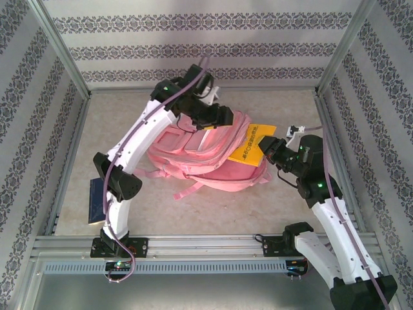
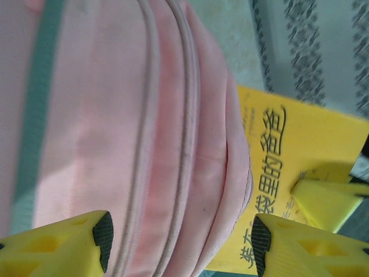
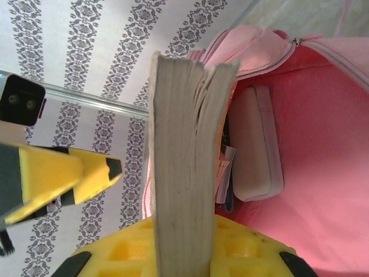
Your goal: Pack the student bag
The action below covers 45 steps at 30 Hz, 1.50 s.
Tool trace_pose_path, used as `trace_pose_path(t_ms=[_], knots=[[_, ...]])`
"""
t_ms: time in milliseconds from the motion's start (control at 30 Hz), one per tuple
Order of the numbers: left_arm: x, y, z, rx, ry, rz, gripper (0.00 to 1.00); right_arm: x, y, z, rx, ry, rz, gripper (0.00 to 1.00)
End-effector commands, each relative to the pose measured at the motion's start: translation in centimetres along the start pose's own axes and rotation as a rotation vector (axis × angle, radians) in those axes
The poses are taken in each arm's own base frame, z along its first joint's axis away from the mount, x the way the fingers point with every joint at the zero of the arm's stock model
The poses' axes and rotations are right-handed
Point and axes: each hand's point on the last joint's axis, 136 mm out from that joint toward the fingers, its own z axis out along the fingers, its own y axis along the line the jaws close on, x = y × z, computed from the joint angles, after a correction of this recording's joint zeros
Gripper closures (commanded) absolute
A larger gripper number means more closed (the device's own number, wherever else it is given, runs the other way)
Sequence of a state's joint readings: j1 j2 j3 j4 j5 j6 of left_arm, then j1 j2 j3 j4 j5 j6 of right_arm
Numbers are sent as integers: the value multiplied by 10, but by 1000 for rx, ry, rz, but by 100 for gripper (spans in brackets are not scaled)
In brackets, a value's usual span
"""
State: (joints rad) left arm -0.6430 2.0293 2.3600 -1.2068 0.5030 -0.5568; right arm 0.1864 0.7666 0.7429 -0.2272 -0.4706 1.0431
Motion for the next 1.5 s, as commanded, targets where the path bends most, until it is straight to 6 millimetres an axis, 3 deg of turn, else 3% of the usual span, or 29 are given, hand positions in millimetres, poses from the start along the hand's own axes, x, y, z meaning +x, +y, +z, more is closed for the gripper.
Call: trace_pose_path(t_ms=[0,200,367,567,667,867,967,1100,1233,1467], knots=[[20,-5,15,-103,36,119,35,-7,56,-10,-212,-26,-83,100],[29,-9,30,-191,32,213,35,-3,54,-8,-202,-15,-74,100],[34,4,41,-324,33,269,37,1,57,-10,-209,-6,-67,100],[30,16,50,-454,-4,329,49,3,54,-10,-193,-1,-45,100],[26,18,50,-492,-27,342,62,4,55,-11,-200,1,-31,100],[23,12,42,-485,-53,361,100,6,49,-13,-182,-5,-34,100],[21,-4,30,-421,-86,371,100,7,36,-15,-119,-18,-52,100],[5,-17,-12,-400,-209,370,100,11,13,-20,12,-7,-86,100],[-1,-15,-54,-408,-285,365,100,18,0,-21,49,10,-91,100],[-2,0,-108,-460,-370,378,100,28,-23,-21,121,38,-106,100]])
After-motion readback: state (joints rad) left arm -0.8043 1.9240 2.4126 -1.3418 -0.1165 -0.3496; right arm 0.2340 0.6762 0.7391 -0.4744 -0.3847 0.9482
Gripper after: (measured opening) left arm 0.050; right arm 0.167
